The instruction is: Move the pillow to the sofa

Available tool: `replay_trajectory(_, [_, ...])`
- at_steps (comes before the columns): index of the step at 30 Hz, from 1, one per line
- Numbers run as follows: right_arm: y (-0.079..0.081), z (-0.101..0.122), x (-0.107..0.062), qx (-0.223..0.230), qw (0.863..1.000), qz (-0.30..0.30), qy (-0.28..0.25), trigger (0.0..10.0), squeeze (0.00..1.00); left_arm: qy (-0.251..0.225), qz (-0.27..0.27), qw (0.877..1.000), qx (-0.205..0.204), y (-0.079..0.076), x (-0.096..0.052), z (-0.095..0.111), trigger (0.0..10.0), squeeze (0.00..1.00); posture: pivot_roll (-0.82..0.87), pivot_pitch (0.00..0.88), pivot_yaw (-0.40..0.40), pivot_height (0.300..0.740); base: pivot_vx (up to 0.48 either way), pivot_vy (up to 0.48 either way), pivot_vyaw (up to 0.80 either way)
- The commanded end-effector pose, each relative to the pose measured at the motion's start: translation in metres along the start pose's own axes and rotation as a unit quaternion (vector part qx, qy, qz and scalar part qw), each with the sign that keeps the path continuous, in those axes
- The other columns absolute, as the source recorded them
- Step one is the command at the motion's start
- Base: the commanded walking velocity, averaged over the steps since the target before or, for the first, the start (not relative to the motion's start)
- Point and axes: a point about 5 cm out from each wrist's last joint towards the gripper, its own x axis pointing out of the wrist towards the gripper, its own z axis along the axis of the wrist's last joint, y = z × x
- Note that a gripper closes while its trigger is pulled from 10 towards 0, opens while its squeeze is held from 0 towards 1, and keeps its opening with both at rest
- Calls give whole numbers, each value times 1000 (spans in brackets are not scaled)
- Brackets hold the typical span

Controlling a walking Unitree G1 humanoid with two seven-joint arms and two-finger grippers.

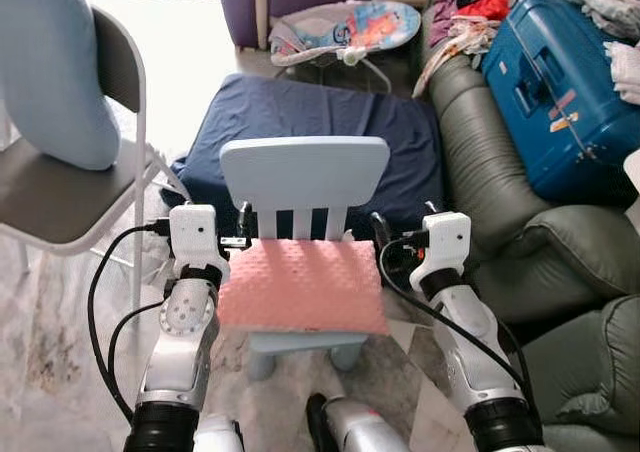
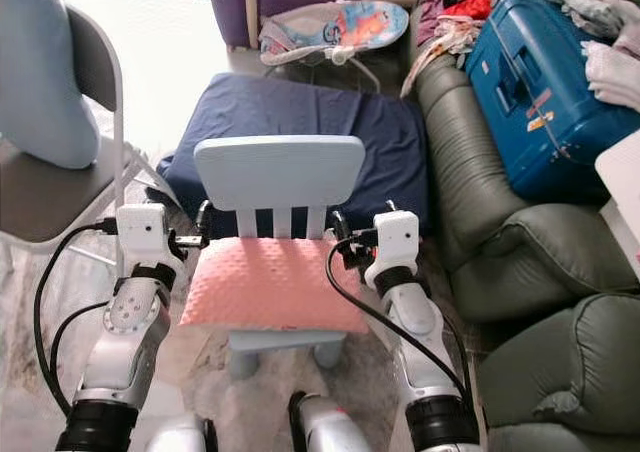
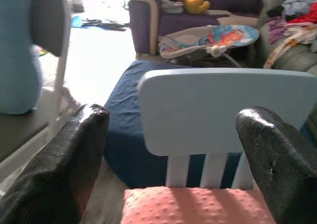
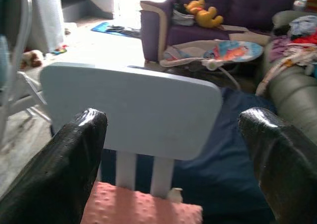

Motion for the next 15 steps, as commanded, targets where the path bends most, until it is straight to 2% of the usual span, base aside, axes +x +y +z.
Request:
replay_trajectory(1, [-2, -2, -1, -3, 1000, 0, 5, 10000, 0, 7, 2, 1000, 4, 1, -1, -2, 10000, 0, 15, 125, -68, 740, 0, 0, 0])
replay_trajectory(6, [-2, -2, -1, -5, 1000, 0, 5, 10000, 0, 8, 1, 1000, 2, 0, -2, -3, 10000, 0, 14, 125, -68, 725, 0, 0, 0])
replay_trajectory(15, [-2, -2, -2, -4, 1000, 1, 5, 10000, 0, 13, -2, 1000, 3, 1, -5, -6, 10000, 0, 14, 126, -69, 665, 0, 0, 0])
